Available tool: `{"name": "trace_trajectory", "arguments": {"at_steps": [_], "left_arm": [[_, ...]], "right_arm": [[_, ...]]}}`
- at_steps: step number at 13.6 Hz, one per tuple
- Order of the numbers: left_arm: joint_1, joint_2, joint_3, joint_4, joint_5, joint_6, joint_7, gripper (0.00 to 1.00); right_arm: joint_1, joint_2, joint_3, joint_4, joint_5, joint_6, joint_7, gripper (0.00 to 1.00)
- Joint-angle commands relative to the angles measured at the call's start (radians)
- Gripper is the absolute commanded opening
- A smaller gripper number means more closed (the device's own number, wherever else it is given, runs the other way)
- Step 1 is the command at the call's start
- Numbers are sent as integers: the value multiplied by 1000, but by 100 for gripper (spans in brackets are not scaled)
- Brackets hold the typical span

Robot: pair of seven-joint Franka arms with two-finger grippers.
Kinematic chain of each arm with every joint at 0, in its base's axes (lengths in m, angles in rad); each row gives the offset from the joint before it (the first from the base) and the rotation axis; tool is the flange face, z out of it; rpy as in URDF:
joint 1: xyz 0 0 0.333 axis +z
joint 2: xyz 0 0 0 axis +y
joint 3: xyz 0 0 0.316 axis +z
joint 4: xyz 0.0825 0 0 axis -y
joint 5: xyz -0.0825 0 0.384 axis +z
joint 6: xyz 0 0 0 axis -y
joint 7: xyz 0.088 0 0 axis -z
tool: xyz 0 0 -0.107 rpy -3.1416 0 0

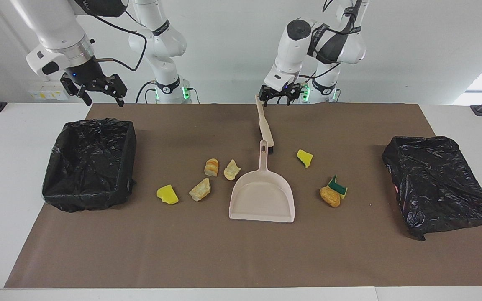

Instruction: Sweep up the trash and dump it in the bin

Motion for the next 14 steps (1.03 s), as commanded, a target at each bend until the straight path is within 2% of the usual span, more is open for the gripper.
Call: {"name": "trace_trajectory", "arguments": {"at_steps": [1,6,7,8,9,10,14], "left_arm": [[-55,-31,18,-47,-13,28,-24,100],[-79,-31,18,-47,-16,28,-44,100],[-79,-31,20,-47,-16,28,-44,73],[-79,-31,20,-47,-16,26,-35,50],[-76,-30,21,-47,-16,26,-27,22],[-70,-28,21,-46,-16,17,-6,0],[-29,-28,26,-35,-14,-70,121,0]], "right_arm": [[-3,-28,0,-33,17,-2,8,100],[-3,-35,0,-40,17,-2,8,100],[-4,-37,0,-45,17,-2,6,100],[-3,-37,0,-45,17,-2,8,100],[-4,-37,0,-45,17,-2,6,100],[-4,-37,0,-46,17,-2,8,100],[-4,-42,0,-53,17,-2,8,100]]}}
